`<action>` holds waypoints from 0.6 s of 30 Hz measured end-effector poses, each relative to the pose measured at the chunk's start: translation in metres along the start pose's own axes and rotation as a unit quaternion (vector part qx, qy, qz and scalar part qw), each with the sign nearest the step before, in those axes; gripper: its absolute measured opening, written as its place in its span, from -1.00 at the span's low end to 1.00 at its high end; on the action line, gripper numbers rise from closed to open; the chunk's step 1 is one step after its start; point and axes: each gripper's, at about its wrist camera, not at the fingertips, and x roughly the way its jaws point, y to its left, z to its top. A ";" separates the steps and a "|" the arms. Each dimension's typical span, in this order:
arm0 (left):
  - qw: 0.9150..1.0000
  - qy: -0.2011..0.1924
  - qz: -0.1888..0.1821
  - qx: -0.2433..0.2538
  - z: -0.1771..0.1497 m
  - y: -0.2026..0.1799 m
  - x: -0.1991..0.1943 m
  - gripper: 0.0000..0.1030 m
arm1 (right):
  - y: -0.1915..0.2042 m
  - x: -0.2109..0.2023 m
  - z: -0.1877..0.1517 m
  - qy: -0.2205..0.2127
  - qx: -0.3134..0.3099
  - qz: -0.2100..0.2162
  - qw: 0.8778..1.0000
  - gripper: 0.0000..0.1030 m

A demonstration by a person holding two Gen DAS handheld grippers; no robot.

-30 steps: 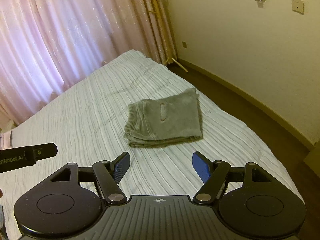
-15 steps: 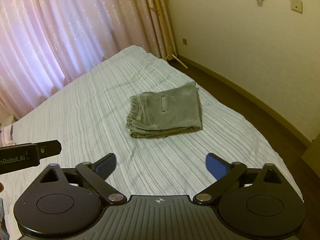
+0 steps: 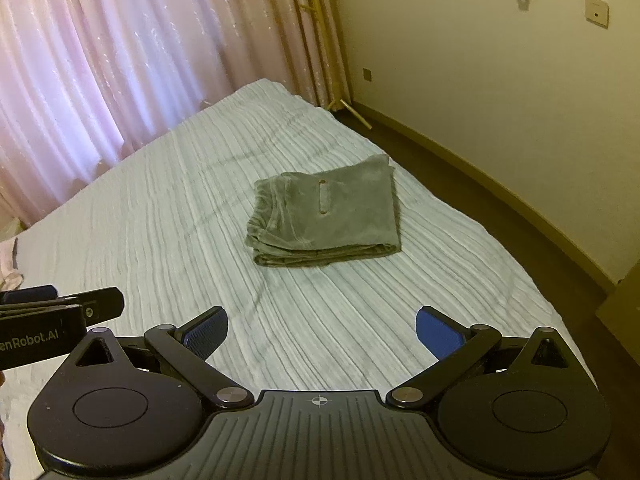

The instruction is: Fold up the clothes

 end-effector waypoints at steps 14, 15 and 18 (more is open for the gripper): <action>1.000 0.016 0.011 -0.006 0.005 0.012 0.020 0.68 | 0.002 0.031 0.012 0.014 -0.009 -0.012 1.000 0.99; 1.000 0.018 0.012 -0.007 0.005 0.014 0.022 0.68 | 0.002 0.034 0.012 0.016 -0.008 -0.011 1.000 0.99; 1.000 0.024 0.015 -0.009 0.006 0.018 0.026 0.68 | 0.002 0.041 0.015 0.021 -0.004 -0.009 1.000 0.99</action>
